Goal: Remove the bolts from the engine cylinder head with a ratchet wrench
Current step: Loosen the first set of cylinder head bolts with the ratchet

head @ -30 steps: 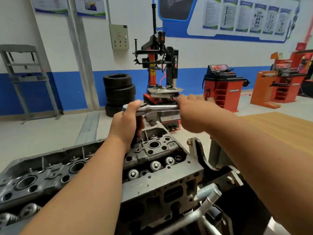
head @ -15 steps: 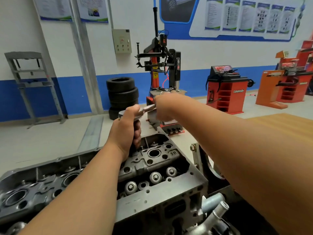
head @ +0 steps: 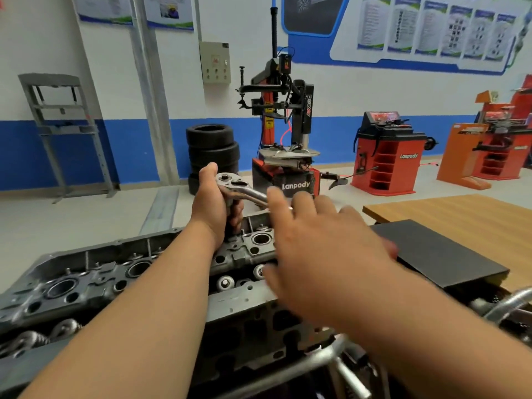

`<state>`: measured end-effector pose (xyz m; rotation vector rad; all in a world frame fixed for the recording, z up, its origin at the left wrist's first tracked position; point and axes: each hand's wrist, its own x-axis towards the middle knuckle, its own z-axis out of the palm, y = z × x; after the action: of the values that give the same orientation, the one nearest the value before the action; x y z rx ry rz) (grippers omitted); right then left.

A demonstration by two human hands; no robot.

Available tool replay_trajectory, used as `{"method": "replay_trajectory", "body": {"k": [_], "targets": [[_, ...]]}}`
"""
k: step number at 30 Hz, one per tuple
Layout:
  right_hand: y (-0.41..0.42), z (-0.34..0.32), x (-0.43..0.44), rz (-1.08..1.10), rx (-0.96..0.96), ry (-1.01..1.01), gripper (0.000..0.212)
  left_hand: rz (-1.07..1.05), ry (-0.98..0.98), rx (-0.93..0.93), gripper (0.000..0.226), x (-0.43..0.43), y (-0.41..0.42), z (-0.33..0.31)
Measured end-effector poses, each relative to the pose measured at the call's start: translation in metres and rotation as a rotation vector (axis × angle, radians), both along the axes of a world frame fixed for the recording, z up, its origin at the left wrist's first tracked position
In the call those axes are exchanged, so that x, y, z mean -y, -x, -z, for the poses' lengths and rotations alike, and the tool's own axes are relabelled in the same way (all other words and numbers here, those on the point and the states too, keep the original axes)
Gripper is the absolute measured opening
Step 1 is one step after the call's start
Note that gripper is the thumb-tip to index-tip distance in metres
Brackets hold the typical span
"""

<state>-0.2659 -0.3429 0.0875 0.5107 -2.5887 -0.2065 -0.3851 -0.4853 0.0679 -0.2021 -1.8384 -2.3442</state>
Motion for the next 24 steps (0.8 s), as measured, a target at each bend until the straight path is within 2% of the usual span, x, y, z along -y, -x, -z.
{"method": "replay_trajectory", "body": {"k": [1, 4, 6, 8, 9, 11, 14, 17, 21, 24], "targets": [[0.021, -0.007, -0.006, 0.045, 0.051, 0.040, 0.077, -0.010, 0.029, 0.002, 0.064, 0.001, 0.002, 0.001], [0.101, -0.028, -0.013, 0.145, 0.166, 0.005, 0.066, -0.020, 0.122, -0.020, 0.054, 0.003, 0.006, 0.004], [0.152, -0.035, 0.002, 0.029, 0.268, 0.104, 0.051, -0.001, 0.136, -0.031, 0.050, 0.004, 0.009, 0.004], [0.192, -0.044, 0.034, -0.091, 0.389, 0.191, 0.021, 0.001, 0.121, -0.033, 0.045, 0.007, 0.013, 0.005], [0.205, -0.048, 0.050, -0.102, 0.453, 0.223, 0.014, -0.004, 0.137, -0.031, 0.042, 0.009, 0.015, 0.005], [0.216, -0.051, 0.072, -0.133, 0.511, 0.218, 0.022, 0.005, 0.177, -0.030, 0.035, 0.012, 0.017, 0.006], [0.214, -0.043, 0.069, -0.225, 0.397, 0.200, 0.035, 0.021, 0.273, -0.062, 0.022, 0.015, 0.014, 0.004], [0.202, -0.037, 0.046, -0.168, 0.320, 0.216, 0.031, -0.140, 0.485, -0.095, 0.015, 0.016, 0.014, 0.005], [0.159, -0.043, 0.010, 0.094, 0.194, -0.028, 0.013, -0.079, 0.442, -0.016, 0.017, 0.011, 0.017, 0.006], [0.092, -0.030, -0.013, 0.142, 0.106, -0.070, 0.020, -0.094, 0.414, 0.004, 0.020, 0.007, 0.016, 0.007]]}}
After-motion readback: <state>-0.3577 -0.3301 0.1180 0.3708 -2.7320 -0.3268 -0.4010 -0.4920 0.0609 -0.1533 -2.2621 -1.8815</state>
